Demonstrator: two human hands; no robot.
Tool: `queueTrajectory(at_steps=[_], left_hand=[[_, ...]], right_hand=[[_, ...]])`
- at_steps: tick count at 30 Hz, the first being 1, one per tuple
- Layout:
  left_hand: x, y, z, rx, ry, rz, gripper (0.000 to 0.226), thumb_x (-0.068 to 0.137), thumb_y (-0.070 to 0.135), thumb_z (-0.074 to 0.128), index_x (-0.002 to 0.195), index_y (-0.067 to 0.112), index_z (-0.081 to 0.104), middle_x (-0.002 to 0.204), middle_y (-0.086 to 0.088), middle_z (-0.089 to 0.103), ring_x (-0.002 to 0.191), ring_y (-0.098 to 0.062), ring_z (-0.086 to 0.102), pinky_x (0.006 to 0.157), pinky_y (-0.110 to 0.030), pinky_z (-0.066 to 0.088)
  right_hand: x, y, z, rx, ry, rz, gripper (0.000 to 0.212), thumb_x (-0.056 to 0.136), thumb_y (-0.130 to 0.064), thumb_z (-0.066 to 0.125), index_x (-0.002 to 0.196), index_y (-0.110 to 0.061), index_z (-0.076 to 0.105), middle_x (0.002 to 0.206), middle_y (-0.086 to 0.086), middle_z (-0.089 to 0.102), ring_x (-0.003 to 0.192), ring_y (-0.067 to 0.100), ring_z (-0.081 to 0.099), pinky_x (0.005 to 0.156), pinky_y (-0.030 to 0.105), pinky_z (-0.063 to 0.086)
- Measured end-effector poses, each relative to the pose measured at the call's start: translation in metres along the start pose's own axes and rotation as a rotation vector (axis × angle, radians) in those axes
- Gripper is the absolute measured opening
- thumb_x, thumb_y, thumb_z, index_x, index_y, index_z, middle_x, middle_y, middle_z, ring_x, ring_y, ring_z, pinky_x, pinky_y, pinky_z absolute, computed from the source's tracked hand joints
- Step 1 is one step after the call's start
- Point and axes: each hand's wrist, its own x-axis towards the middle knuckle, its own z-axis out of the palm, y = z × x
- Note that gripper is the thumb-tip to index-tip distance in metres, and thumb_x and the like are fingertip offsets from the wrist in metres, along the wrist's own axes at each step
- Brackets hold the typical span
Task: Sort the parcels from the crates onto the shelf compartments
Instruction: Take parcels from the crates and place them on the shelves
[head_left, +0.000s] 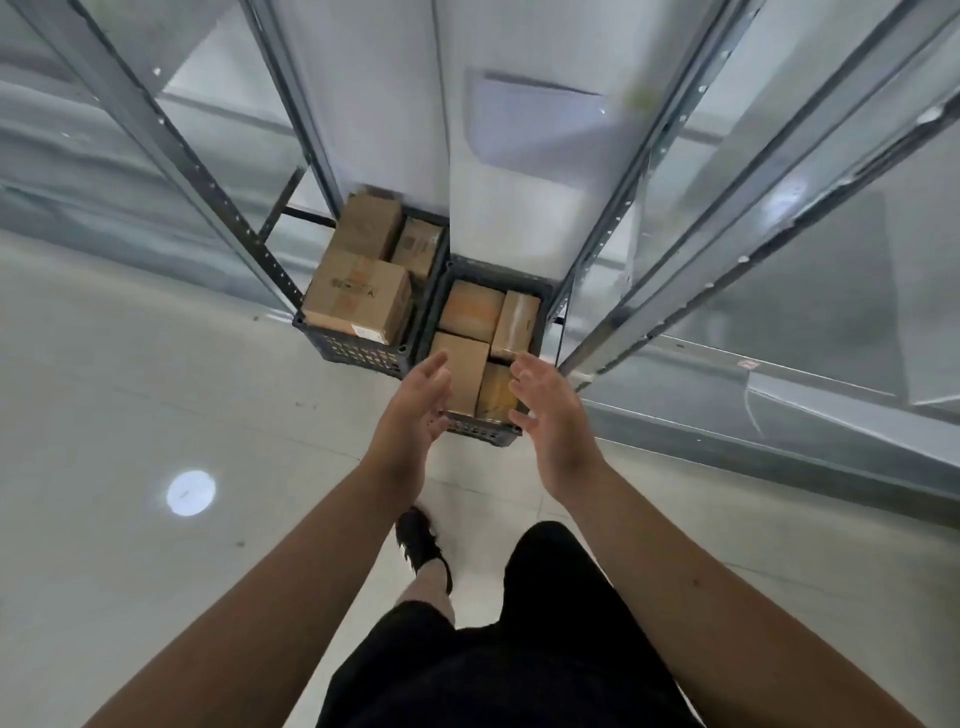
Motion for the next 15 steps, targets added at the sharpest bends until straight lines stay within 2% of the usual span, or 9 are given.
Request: queueTrajectory(at_steps=[4,8,11,13,15], left_hand=[[0.039,0.010,-0.020,0.015,0.005,-0.080,0.046,0.107,0.034,0.056,0.152,0.033,0.050,0.150,0.002,0.054,0.142,-0.023,0.048,0.117,-0.047,0.039],[0.077,0.018,-0.024,0.057,0.019,-0.144,0.045,0.108,0.035,0.054,0.153,0.032,0.049,0.152,0.002,0.053,0.144,-0.024,0.047,0.120,-0.050,0.037],[0.105,0.022,-0.020,0.095,0.033,-0.160,0.045,0.108,0.036,0.053,0.152,0.032,0.048,0.138,0.012,0.057,0.140,-0.020,0.048,0.122,-0.050,0.036],[0.126,0.025,-0.014,0.110,0.035,-0.175,0.046,0.108,0.037,0.052,0.154,0.032,0.047,0.136,0.016,0.057,0.140,-0.018,0.047,0.122,-0.048,0.035],[0.147,0.026,-0.006,0.127,0.041,-0.206,0.048,0.107,0.037,0.054,0.154,0.031,0.047,0.136,0.016,0.058,0.138,-0.017,0.049,0.121,-0.048,0.036]], right_hand=[[0.034,0.002,0.017,0.024,0.048,0.050,0.050,0.098,-0.043,0.059,0.146,-0.029,0.058,0.144,-0.007,0.060,0.133,0.013,0.055,0.109,0.043,0.047],[0.074,0.009,0.020,0.046,0.067,0.124,0.038,0.107,-0.036,0.056,0.144,-0.031,0.058,0.142,-0.006,0.061,0.133,0.014,0.054,0.111,0.044,0.045],[0.105,0.012,0.020,0.060,0.039,0.185,0.032,0.103,-0.041,0.059,0.135,-0.037,0.059,0.143,-0.003,0.061,0.135,0.018,0.054,0.113,0.046,0.044],[0.126,0.012,0.018,0.058,0.019,0.213,0.039,0.097,-0.046,0.062,0.135,-0.036,0.060,0.143,-0.001,0.062,0.136,0.021,0.054,0.114,0.048,0.044],[0.145,0.012,0.015,0.047,0.003,0.231,0.055,0.092,-0.052,0.063,0.143,-0.033,0.058,0.145,-0.002,0.062,0.137,0.021,0.054,0.115,0.048,0.044]])
